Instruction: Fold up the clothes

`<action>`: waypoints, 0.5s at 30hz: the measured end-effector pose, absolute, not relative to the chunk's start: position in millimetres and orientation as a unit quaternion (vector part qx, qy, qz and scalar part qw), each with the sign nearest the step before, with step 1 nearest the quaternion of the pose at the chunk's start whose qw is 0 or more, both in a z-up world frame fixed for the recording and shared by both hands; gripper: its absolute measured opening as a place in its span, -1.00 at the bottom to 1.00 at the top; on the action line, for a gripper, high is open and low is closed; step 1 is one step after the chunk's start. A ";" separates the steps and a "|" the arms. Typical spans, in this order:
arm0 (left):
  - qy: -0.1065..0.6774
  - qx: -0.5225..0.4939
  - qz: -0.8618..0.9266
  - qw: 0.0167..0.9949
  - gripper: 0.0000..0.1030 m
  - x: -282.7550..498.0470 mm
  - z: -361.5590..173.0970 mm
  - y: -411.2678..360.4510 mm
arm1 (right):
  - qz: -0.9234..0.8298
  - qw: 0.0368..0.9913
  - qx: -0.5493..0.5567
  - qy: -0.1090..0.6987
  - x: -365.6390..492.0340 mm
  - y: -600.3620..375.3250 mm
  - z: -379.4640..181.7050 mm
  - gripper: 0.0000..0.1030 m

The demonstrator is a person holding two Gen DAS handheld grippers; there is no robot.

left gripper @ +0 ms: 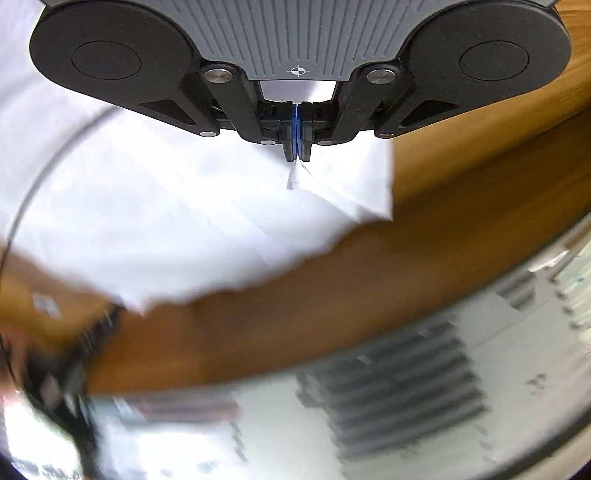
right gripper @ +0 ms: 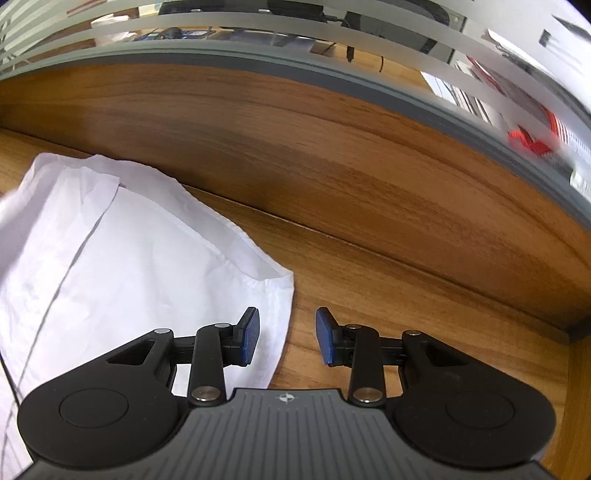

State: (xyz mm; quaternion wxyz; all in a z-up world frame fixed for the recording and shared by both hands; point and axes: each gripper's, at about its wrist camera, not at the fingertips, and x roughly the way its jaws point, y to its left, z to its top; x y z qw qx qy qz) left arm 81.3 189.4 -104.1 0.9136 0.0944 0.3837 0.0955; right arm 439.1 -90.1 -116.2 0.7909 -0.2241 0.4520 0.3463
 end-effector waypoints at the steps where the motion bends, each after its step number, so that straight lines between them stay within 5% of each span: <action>1: 0.396 0.095 0.085 0.909 -0.86 82.5 -109.4 186.7 | 0.346 0.791 -0.223 0.453 437.8 -90.4 -116.1 -0.26; 6: 0.350 0.090 0.045 0.931 -0.37 57.8 -90.6 189.3 | 0.344 0.792 -0.220 0.453 431.5 -93.1 -114.2 -0.26; 15: 0.391 0.084 0.045 0.915 -0.47 85.1 -101.4 214.7 | 0.345 0.793 -0.206 0.457 427.1 -95.5 -121.9 -0.26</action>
